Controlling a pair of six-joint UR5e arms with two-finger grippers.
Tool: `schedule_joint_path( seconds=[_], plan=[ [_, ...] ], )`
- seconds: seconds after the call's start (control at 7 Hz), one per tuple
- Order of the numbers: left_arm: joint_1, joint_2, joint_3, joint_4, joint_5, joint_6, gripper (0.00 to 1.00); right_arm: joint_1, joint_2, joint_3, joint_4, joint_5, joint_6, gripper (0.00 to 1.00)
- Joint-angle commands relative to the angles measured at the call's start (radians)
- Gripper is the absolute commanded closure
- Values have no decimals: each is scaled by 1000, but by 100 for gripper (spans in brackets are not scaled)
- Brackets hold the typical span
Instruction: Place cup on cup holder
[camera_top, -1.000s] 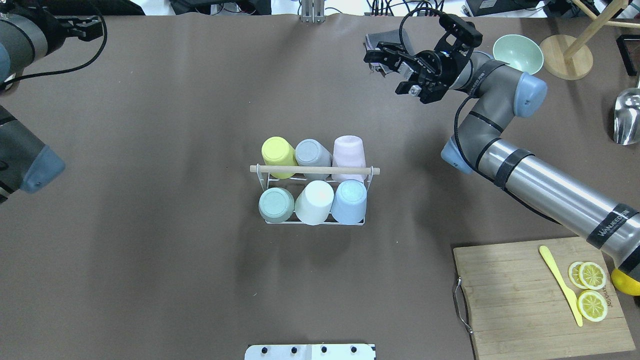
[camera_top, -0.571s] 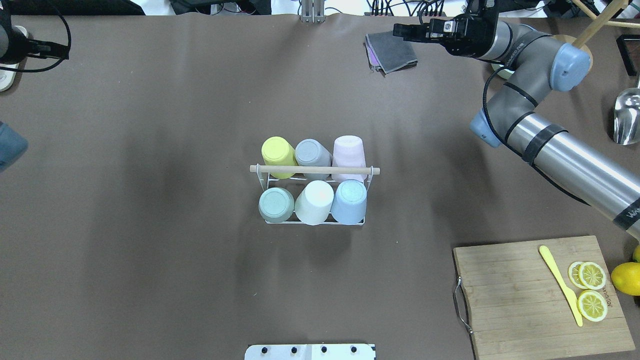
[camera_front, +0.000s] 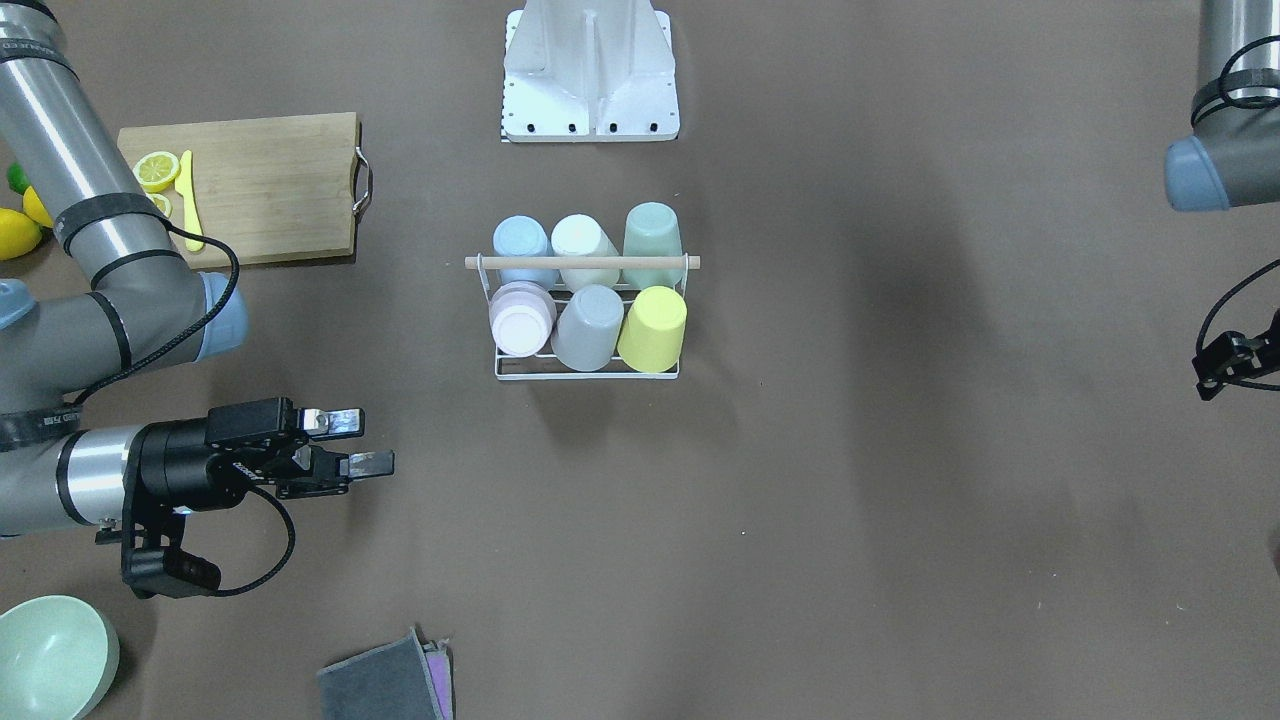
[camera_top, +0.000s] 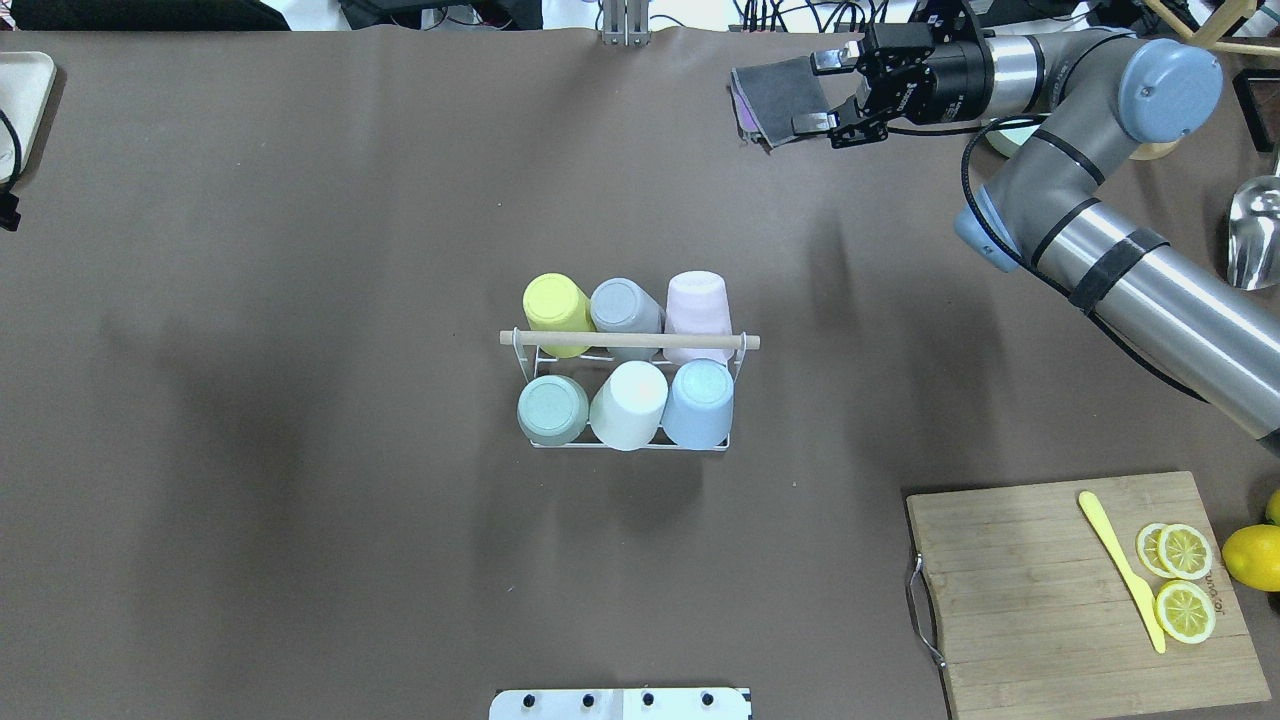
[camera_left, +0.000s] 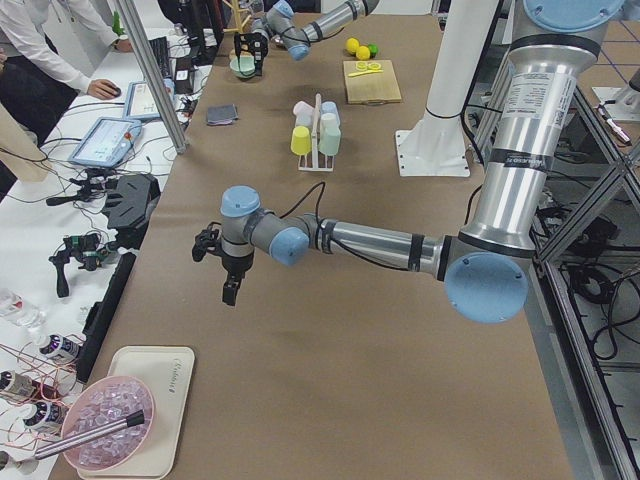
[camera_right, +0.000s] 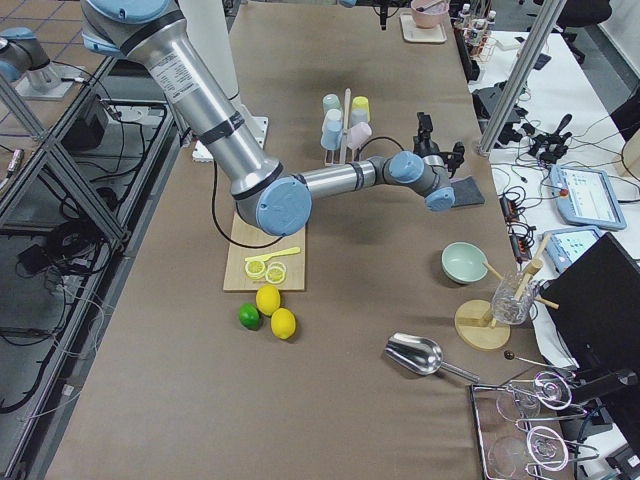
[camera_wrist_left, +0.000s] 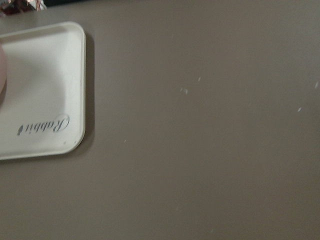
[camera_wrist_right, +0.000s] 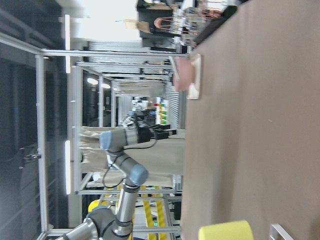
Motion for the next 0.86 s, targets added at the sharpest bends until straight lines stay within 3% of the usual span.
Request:
schedule_joint_path(
  seconds=[0.0,0.29,0.43,0.57,0.71],
  plan=[
    [-80,79,12,13,-71,161,3,-1,10,111,-281,-230,111,1],
    [-139,121,10,46,-105,260,3,-11,2,209,-497,-417,113,0],
    [-157,119,-2,151,-108,234,3,-11,1,227,-535,-556,113,0],
    [-157,121,-12,174,-127,172,3,-9,-17,231,-529,-710,111,0],
    [-154,121,-17,163,-136,121,3,3,-69,234,-450,-831,107,0]
  ],
)
